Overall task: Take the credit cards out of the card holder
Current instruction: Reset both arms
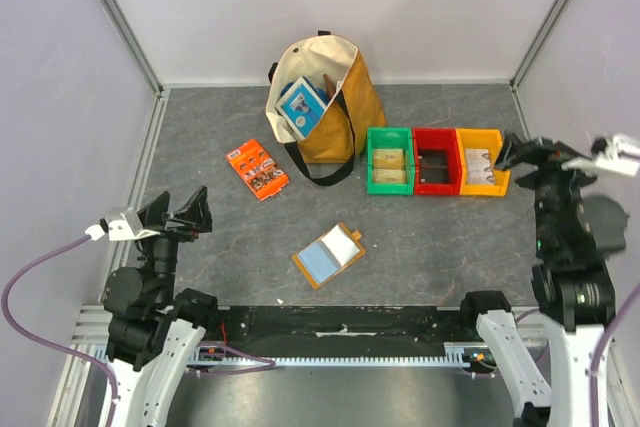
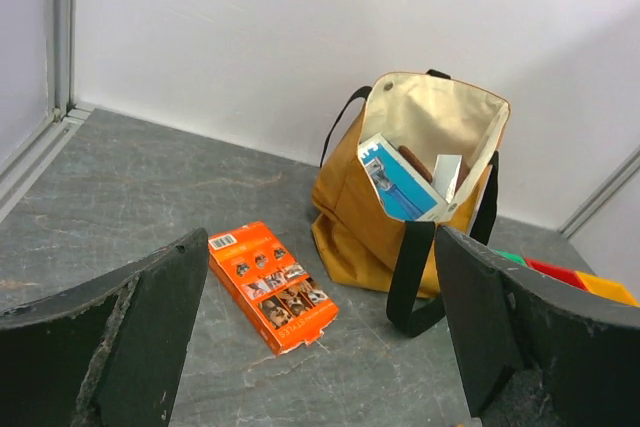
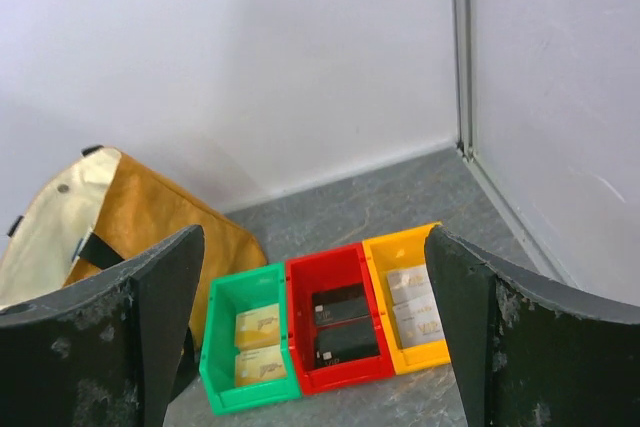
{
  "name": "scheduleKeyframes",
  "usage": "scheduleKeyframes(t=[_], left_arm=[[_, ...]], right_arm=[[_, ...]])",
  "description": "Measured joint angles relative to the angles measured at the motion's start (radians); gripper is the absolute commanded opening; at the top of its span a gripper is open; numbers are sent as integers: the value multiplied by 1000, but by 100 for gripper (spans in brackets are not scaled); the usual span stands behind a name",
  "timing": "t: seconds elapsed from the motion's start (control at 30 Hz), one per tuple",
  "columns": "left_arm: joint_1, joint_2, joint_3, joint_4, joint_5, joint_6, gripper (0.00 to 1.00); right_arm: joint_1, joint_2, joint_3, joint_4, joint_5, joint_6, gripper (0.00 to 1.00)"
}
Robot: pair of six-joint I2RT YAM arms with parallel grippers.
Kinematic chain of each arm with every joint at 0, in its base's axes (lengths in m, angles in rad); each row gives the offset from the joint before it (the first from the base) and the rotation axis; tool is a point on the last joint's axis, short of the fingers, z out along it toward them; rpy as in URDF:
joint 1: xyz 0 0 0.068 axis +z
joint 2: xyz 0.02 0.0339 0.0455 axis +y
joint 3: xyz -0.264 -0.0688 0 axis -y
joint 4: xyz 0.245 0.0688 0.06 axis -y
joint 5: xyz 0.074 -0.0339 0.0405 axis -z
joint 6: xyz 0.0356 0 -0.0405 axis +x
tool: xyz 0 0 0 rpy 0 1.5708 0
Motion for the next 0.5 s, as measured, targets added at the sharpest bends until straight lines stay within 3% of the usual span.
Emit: scheduleKeyframes(t=[0.27, 0.5], left_arm=[[0, -4, -8, 10, -16, 0, 99], [0, -4, -12, 11, -16, 0, 99]], right_arm=[[141, -325, -295, 112, 270, -46, 98], [191, -476, -500, 191, 373, -73, 98]])
